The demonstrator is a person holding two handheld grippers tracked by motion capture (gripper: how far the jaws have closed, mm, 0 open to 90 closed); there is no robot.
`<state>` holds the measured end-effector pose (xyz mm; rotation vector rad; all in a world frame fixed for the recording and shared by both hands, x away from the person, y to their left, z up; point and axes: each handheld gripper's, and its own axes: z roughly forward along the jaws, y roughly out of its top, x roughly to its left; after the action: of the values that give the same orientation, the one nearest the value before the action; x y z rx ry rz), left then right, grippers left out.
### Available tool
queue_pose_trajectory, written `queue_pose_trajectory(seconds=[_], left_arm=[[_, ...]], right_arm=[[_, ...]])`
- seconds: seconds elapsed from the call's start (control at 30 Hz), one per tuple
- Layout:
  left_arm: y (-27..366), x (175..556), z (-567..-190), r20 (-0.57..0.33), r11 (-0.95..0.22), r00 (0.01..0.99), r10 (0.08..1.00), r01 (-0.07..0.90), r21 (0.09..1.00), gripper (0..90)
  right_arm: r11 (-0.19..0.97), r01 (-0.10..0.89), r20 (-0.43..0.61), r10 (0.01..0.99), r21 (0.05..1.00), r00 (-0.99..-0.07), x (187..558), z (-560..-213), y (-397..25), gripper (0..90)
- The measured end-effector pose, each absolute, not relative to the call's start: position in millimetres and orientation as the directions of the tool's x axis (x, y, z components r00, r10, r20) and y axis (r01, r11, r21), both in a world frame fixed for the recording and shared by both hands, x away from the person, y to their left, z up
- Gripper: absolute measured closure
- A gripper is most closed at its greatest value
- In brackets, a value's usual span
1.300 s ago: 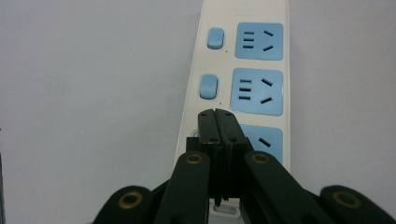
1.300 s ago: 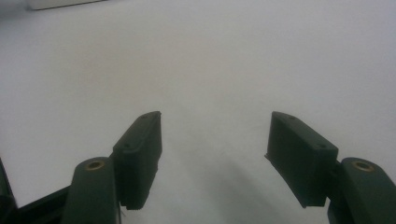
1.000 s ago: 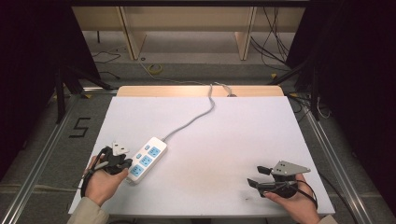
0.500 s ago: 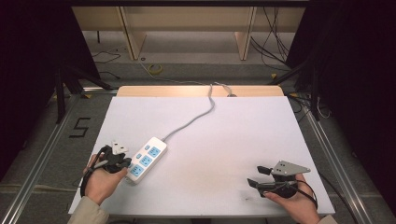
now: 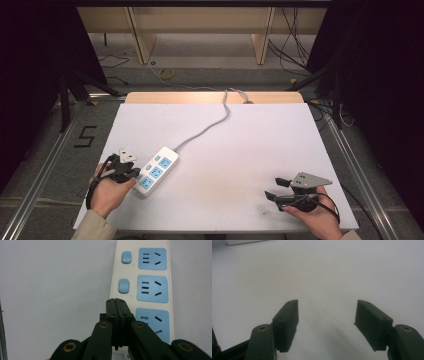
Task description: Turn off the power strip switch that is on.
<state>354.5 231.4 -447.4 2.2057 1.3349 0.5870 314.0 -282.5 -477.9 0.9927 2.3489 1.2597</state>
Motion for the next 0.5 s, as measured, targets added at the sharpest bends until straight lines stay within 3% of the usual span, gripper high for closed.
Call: queue_pose_trajectory(seconds=[0.5], left_arm=[[229.9, 357.3, -449.7, 0.115, -0.426, 0.451, 0.885, 0.684, 0.592, 89.5]], right_arm=[[0.381, 0.435, 0.059, 0.694, 0.816, -0.717, 314.2, -478.3, -282.9, 36.2]])
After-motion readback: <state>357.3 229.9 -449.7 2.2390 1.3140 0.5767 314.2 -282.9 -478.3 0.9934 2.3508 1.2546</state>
